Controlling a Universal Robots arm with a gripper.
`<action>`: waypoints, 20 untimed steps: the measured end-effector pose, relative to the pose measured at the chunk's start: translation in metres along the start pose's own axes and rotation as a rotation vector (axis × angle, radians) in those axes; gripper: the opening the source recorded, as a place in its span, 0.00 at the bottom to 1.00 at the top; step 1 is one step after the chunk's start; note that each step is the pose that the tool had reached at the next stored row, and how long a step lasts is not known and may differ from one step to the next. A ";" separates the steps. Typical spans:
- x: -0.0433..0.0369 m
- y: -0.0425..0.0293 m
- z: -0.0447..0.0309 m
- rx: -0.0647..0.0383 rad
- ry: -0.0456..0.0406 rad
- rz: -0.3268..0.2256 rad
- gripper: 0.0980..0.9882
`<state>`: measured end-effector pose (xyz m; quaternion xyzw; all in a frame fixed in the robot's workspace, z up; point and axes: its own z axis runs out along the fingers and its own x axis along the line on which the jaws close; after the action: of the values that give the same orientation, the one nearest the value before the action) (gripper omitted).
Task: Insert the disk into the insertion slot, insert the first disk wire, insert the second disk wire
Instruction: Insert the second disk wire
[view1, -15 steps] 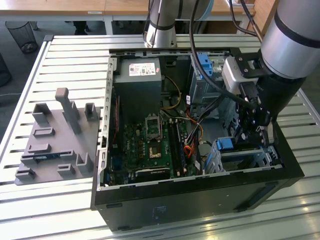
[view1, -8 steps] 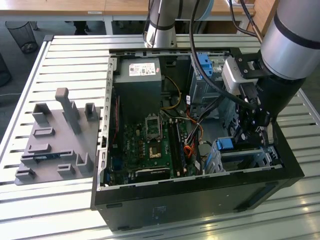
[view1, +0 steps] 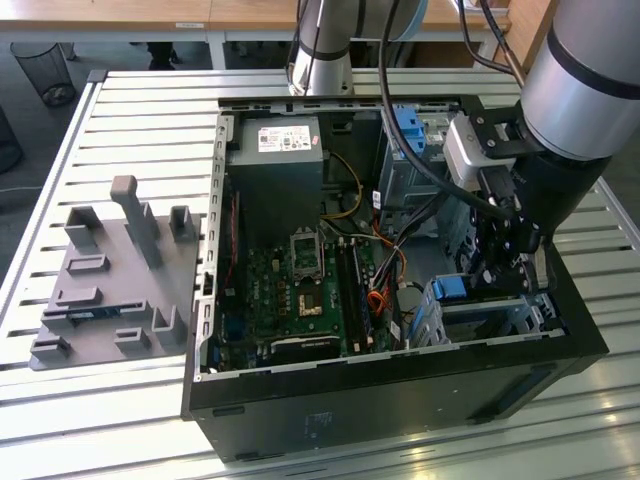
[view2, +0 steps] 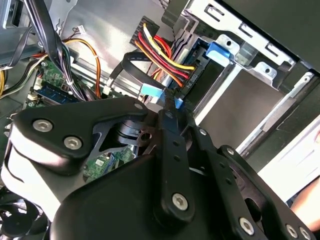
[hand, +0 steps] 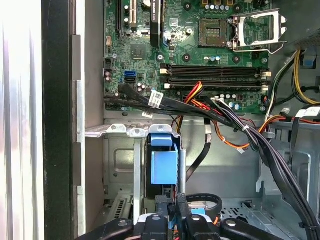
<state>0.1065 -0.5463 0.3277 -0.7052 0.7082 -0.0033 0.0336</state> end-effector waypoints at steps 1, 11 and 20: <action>-0.0001 0.0000 -0.0007 0.000 -0.0003 0.000 0.14; -0.0005 -0.0007 -0.0108 -0.002 0.0000 0.000 0.12; -0.0007 -0.0013 -0.0164 -0.004 -0.0001 0.000 0.01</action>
<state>0.1070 -0.5463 0.3441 -0.7052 0.7083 -0.0019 0.0322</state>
